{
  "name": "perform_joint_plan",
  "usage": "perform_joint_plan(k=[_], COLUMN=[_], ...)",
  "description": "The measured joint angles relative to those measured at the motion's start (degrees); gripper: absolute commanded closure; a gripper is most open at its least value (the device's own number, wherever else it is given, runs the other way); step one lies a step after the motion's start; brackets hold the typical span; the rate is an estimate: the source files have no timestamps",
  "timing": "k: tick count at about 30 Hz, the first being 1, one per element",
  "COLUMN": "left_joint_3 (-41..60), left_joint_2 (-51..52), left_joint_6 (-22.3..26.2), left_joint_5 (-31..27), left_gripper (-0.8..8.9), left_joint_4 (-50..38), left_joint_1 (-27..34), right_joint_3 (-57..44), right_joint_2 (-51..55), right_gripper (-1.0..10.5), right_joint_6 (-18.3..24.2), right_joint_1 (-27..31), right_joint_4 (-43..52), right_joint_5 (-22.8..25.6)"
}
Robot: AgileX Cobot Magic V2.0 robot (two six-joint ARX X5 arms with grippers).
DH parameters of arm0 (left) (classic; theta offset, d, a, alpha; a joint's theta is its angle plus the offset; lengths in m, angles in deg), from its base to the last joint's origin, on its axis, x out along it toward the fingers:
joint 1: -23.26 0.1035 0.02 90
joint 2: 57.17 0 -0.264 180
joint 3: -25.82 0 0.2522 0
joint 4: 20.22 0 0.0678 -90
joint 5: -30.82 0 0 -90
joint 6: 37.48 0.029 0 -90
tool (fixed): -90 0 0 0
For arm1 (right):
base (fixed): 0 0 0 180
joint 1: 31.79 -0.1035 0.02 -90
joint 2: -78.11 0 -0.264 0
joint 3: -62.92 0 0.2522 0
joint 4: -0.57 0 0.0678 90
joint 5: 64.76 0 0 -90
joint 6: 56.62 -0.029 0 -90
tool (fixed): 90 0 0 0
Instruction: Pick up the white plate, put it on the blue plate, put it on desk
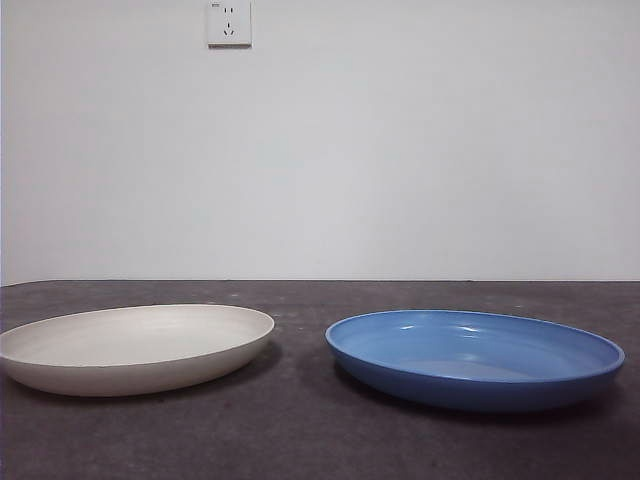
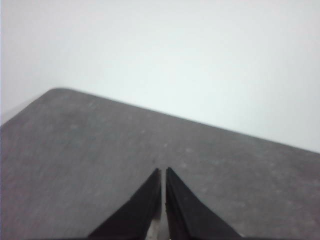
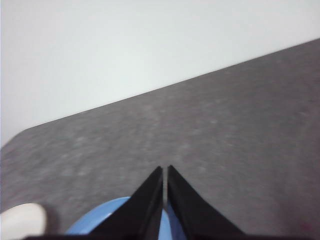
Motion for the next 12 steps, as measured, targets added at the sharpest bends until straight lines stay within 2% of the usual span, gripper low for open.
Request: perform_joint_plan(k=[6,12], left_joint_3=[-8.9,-18.3], left_joint_2=[-6.8,-13.3], left_joint_6=[0.0,0.0], left_joint_5=[2.1,9.3], left_gripper=[7.98,7.98], left_joint_4=[1.4,7.7], left_joint_1=[-1.0,-1.2], right_joint_3=[9.0,18.4], right_joint_2=[-7.2,-15.3], right_gripper=[9.4,9.4], right_joint_6=[-0.2,1.5], right_joint_1=[-0.2,-0.6], right_joint_4=[-4.9,-12.3], right_joint_5=[-4.9,-10.3])
